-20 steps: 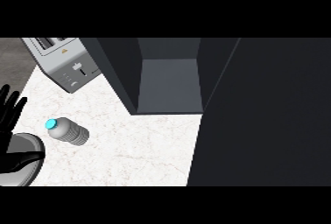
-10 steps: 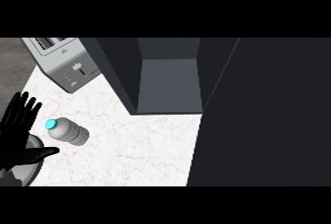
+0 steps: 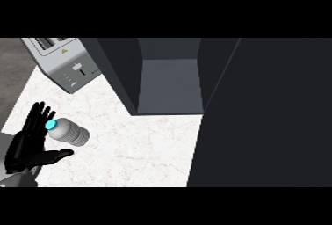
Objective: Pick up the bottled water, place it into the cabinet and close the cabinet
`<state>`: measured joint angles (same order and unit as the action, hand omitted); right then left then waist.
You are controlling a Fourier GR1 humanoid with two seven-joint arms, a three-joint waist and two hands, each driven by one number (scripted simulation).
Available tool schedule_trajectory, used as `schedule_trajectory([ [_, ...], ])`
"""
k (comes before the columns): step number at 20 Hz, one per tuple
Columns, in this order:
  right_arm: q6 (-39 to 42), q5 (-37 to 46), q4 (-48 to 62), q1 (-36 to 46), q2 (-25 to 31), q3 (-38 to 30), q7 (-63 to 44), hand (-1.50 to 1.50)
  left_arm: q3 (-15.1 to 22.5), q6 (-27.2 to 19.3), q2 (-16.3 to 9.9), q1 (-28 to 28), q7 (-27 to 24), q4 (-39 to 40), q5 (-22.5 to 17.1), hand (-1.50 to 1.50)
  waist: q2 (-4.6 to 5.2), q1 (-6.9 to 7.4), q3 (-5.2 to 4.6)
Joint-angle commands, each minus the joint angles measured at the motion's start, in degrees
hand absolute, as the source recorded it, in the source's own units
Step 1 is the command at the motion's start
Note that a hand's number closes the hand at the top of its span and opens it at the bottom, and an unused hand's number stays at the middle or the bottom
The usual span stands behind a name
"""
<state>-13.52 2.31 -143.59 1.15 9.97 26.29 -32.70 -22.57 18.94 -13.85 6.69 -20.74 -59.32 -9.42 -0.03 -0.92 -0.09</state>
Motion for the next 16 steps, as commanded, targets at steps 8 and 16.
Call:
schedule_trajectory([
  [8,-1.29,3.93,-9.37,-0.09,2.06,1.41,-4.39,-1.50,-1.20,2.58,-3.71,5.16,-14.29,22.51,3.52,-1.50,0.10,-0.35,-0.07],
  [16,-2.59,4.32,-8.89,-1.85,2.55,3.17,-2.92,-1.50,-1.62,6.00,-5.57,9.18,-23.28,34.05,4.43,-1.50,0.09,-0.16,-0.04],
])
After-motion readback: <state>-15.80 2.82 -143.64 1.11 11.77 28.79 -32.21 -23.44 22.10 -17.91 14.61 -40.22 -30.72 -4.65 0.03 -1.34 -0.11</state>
